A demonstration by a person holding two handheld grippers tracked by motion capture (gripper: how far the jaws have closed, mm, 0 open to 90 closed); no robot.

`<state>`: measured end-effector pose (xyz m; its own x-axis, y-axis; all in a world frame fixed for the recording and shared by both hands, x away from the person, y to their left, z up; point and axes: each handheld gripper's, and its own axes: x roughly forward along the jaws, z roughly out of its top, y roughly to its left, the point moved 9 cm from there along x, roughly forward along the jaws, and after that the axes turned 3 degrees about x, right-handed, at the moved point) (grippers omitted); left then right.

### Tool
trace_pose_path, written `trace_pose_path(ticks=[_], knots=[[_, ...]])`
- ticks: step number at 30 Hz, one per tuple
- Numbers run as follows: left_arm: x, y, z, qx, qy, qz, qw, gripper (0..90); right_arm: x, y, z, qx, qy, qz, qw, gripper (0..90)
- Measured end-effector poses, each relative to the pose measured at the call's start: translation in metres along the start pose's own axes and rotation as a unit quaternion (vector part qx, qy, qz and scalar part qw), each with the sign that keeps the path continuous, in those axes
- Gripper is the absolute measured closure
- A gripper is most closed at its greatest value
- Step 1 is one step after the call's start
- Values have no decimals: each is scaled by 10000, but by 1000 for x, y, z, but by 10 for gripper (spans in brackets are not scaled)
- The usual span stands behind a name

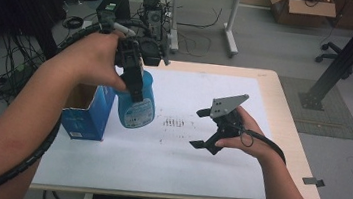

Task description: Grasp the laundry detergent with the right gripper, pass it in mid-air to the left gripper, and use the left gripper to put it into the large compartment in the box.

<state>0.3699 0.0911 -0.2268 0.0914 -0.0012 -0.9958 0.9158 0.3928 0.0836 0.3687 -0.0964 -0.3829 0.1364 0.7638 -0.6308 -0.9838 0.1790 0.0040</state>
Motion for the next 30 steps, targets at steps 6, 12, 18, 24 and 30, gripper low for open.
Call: trace_pose_path(ticks=[6, 12, 18, 24, 30], knots=[[-16, 6, -5, -654, 61, 71, 9978, 373, -12, -10, -5, -18, 480, -63, 9988, 16], [-25, 16, -15, -1404, 208, 61, 9899, 372, -20, -17, -5, -34, 751, -118, 9971, 18], [-32, 27, -29, -1860, 173, 86, 9824, 372, -29, -27, -13, -122, 1278, -89, 9917, 24], [-42, 43, -42, -2477, 73, 156, 9687, 373, -37, -33, -13, -52, 1476, -88, 9890, 24], [-53, 58, -53, -2872, 62, 214, 9576, 373, -39, -35, -18, -19, 1622, 10, 9868, 25]])
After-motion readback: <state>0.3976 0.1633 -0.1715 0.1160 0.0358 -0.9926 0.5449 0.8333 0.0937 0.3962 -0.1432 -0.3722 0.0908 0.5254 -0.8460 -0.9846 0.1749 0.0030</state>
